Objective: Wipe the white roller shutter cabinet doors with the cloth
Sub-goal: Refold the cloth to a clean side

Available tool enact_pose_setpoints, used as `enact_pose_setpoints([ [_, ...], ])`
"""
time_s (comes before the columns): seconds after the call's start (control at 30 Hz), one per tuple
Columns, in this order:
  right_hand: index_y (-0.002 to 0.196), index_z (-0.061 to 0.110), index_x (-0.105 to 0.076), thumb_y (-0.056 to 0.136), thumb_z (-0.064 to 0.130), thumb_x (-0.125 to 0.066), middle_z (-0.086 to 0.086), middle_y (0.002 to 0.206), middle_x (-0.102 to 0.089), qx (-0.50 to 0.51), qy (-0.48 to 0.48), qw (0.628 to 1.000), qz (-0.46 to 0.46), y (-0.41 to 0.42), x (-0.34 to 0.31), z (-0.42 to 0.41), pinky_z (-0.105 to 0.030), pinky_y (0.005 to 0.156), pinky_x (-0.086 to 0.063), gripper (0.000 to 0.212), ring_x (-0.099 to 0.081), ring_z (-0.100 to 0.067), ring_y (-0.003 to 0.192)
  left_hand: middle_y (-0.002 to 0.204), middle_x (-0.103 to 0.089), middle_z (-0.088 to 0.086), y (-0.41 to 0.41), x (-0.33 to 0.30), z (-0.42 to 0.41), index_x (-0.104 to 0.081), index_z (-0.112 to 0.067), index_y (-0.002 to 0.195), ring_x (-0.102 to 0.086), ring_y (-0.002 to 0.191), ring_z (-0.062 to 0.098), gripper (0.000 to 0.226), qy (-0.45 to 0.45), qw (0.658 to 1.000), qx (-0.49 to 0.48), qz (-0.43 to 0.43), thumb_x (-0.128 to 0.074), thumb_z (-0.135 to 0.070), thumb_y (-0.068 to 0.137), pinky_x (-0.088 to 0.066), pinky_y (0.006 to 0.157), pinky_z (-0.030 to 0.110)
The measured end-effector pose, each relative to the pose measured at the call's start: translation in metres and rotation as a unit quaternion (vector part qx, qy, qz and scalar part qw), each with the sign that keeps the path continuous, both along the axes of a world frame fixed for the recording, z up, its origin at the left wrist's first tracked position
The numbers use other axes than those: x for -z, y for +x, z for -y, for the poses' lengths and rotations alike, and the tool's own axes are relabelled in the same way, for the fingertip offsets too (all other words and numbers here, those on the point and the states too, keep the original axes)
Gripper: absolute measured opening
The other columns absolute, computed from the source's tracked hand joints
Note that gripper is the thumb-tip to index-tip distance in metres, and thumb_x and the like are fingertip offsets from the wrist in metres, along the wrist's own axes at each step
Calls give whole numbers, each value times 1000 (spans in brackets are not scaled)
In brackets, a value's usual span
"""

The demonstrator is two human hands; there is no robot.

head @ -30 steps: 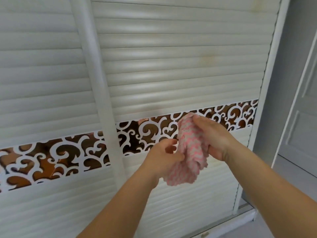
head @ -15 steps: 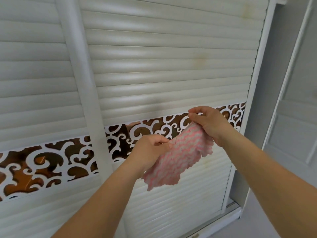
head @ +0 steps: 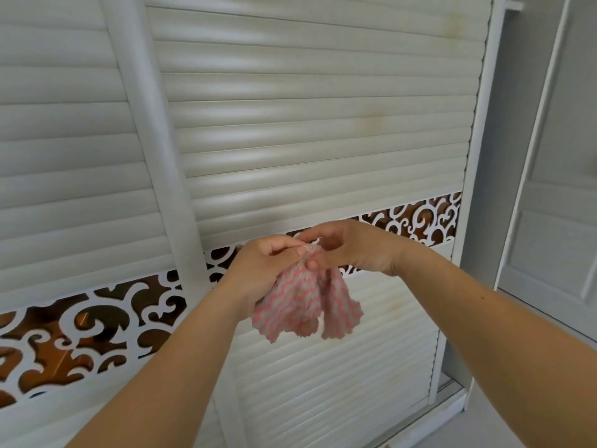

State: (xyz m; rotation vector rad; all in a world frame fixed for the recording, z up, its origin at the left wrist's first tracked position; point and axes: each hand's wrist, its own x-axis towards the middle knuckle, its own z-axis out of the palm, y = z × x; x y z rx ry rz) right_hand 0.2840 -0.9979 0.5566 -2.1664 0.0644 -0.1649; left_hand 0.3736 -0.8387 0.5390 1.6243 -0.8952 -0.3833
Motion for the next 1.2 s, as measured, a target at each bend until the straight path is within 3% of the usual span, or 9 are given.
enact_pose_setpoints([
  [0.13, 104, 25, -72, 81, 28, -73, 10, 94, -72, 37, -72, 997, 7, 8, 2, -5, -22, 85, -51, 23, -66, -7, 90, 83, -69, -10, 9, 0, -7, -71, -25, 83, -63, 77, 7, 17, 18, 976, -101, 193, -59, -15, 89, -47, 67, 14],
  [0.27, 99, 27, -73, 77, 34, -76, 10, 94, -72, 68, -60, 996, 27, 10, -5, -7, -25, 87, -50, 23, -66, -7, 91, 80, -63, -9, 17, 0, -12, -63, -19, 85, -55, 72, 3, 15, 6, 958, -128, 258, -52, -13, 92, -38, 58, 5],
  [0.43, 91, 23, -75, 74, 28, -79, 2, 92, -73, 97, -67, 991, 67, 12, -14, -3, -34, 90, -51, 17, -67, -15, 91, 79, -58, -6, 23, -5, -12, -56, -23, 86, -48, 67, 3, 11, 19, 958, -88, 271, -50, -21, 95, -35, 56, 7],
  [0.57, 88, 27, -76, 70, 29, -82, -11, 94, -69, 86, -89, 990, 62, 13, -20, 8, -38, 86, -51, 20, -65, -26, 86, 69, -58, -7, 28, -13, -11, -59, -26, 76, -49, 59, 6, 11, 61, 970, -28, 232, -67, -29, 84, -38, 56, 17],
  [0.67, 91, 28, -75, 70, 30, -82, 2, 78, -63, 67, -102, 992, 42, 15, -24, 19, -24, 73, -47, 22, -59, -11, 75, 49, -41, -11, 32, -22, -2, -46, -23, 53, -37, 45, 6, 38, 174, 950, -4, 260, -76, -31, 75, -26, 46, 18],
  [0.77, 90, 28, -74, 69, 36, -81, 7, 87, -72, 39, -118, 992, -19, 16, -24, 33, -26, 80, -53, 24, -68, -12, 83, 51, -26, -5, 38, -29, 14, -32, -17, 50, -24, 47, 12, 52, 222, 925, -26, 309, -74, -28, 78, -15, 45, 23],
  [0.9, 74, 27, -72, 73, 28, -80, 8, 74, -71, 25, -127, 991, -32, 21, -20, 65, -25, 69, -52, 8, -68, -10, 71, 58, -33, -1, 46, -31, 38, -43, -12, 59, -29, 51, 11, 35, 205, 920, -35, 333, -67, -18, 83, -21, 48, 22],
  [1.03, 85, 18, -71, 76, 20, -77, 7, 76, -67, 43, -142, 989, -18, 28, -22, 105, -20, 67, -44, 11, -61, -7, 69, 70, -48, 0, 52, -30, 70, -60, -6, 80, -40, 62, 12, 15, 229, 910, -51, 341, -66, -19, 83, -29, 56, 25],
  [1.2, 88, 12, -69, 82, 26, -64, -6, 83, -68, 189, -293, 937, 14, 55, -14, 144, -27, 64, -48, 15, -59, -18, 72, 66, -48, -3, 52, -21, 126, -49, -20, 62, -43, 60, 11, 25, 243, 917, -170, 268, -61, -8, 81, -30, 50, 23],
])
